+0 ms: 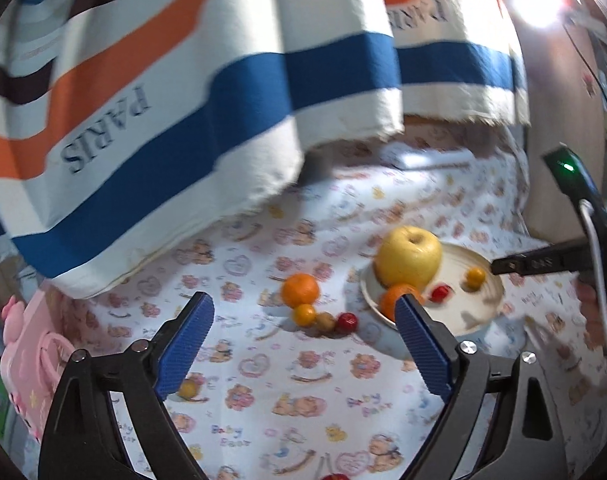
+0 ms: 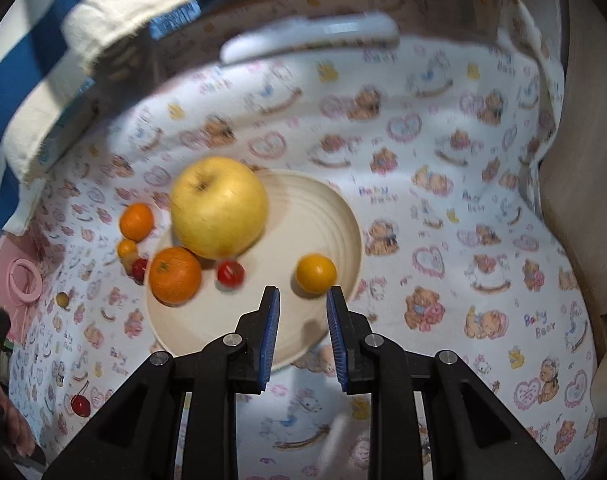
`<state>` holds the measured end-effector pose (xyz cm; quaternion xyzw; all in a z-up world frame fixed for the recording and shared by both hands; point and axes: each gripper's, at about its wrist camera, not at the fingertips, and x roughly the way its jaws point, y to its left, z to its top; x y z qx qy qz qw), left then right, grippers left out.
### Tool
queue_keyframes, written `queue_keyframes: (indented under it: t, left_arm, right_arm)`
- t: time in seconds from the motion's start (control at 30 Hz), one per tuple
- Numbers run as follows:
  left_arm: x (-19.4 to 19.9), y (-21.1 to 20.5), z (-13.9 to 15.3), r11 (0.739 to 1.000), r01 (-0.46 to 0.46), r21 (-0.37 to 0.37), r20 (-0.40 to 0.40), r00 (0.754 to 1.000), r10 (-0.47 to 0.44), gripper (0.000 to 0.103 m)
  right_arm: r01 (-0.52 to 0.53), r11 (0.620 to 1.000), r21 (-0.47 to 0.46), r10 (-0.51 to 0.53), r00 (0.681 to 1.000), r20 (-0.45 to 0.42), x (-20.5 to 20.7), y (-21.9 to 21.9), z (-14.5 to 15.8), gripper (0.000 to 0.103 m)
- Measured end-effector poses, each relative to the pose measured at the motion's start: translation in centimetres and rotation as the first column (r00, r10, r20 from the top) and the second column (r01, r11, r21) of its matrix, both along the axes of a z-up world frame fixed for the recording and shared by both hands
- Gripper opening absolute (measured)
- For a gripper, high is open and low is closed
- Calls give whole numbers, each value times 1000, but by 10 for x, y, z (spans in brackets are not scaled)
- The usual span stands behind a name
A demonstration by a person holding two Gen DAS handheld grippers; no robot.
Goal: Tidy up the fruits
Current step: 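Open the left tool beside the apple while the right tool releases the red tomato on the plate, then move the left tool to the small red apple on the cloth and close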
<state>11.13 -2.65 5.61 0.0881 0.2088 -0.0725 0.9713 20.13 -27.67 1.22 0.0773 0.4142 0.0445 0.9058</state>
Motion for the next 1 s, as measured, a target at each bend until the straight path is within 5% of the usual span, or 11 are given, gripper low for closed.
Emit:
queue_keyframes:
  t: [0.23, 0.43, 0.77, 1.0]
  left_arm:
    - [0, 30, -3, 993, -52, -102, 65, 996, 59, 102]
    - [-1, 37, -4, 991, -53, -120, 78, 995, 63, 102]
    - [3, 42, -9, 987, -85, -136, 24, 996, 89, 102]
    - [-6, 51, -6, 990, -103, -96, -9, 995, 102, 102]
  right_arm:
    - [6, 997, -73, 10, 977, 212, -18, 18, 20, 53]
    - [16, 999, -44, -2, 951, 311, -30, 24, 26, 88]
    - [53, 999, 7, -52, 932, 359, -36, 17, 30, 102]
    - [51, 999, 10, -51, 929, 367, -38, 19, 33, 102]
